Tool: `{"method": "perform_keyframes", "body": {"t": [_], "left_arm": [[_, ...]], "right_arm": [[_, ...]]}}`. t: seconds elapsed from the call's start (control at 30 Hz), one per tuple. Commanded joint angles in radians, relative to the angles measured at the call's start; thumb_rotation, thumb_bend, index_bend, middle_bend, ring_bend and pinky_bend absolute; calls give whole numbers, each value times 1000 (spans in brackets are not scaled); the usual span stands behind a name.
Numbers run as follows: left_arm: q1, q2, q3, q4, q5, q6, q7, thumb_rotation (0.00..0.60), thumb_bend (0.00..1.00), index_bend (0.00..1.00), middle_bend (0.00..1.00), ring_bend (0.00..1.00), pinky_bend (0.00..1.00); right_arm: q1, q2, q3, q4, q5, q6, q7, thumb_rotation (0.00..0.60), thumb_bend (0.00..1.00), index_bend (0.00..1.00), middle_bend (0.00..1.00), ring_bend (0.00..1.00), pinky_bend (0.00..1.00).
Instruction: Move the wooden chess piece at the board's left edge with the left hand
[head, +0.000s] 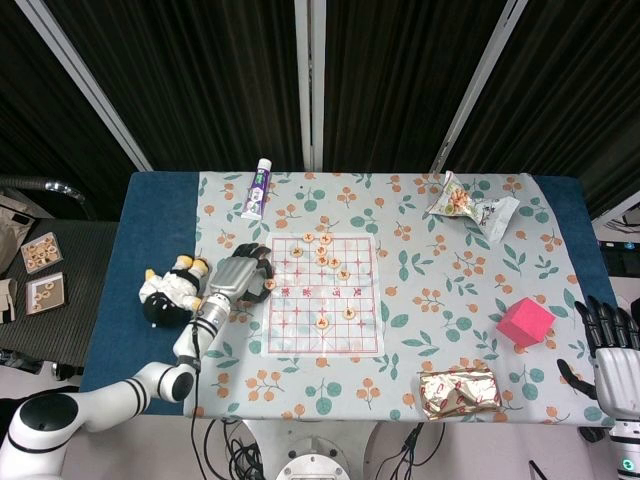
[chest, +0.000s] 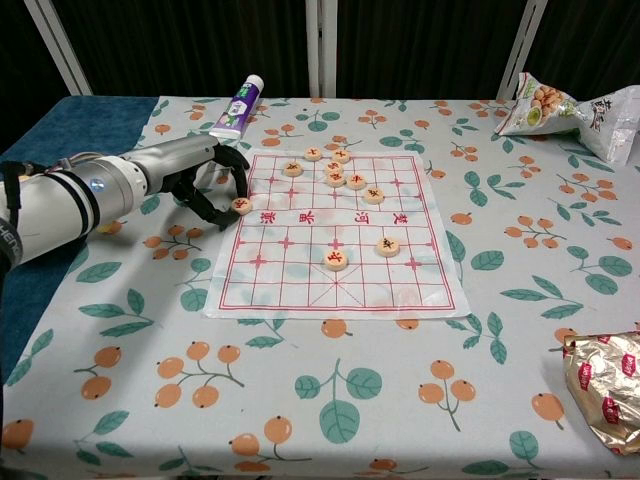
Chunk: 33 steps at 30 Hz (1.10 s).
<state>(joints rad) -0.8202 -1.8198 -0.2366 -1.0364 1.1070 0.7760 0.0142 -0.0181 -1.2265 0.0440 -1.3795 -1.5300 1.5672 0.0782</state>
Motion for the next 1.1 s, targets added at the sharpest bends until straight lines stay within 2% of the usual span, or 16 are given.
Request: {"method": "perform_keyframes", "body": {"t": [0.03,0.3,0.47,0.63,1.1], "left_arm": [[2,2,-2,-6,4,9,-1,600,313,469,120,0,63],[34,54,-7,-89,3,56,6,600,328,487,130,0,72],[56,106,32,-182,20,55,32,600,326,486,131,0,71],[72,112,52,-234,33,89,70,600,324,485,131,0,70],[56,64,42,-184,23,70,55,600,324,470,131,0,69]], "right_arm": [[-1,-2,1,5,2,1,4,600,165,0,0,0,0],[-1,-3,0,9,0,0,6,600,164,0,0,0,0],[5,-10,0,12,0,-10,5,600,165,0,0,0,0],[17,-22,-4,19,-6,-28,7,600,164,0,0,0,0],[11,-18,-4,19,0,-21,7,600,165,0,0,0,0]]}}
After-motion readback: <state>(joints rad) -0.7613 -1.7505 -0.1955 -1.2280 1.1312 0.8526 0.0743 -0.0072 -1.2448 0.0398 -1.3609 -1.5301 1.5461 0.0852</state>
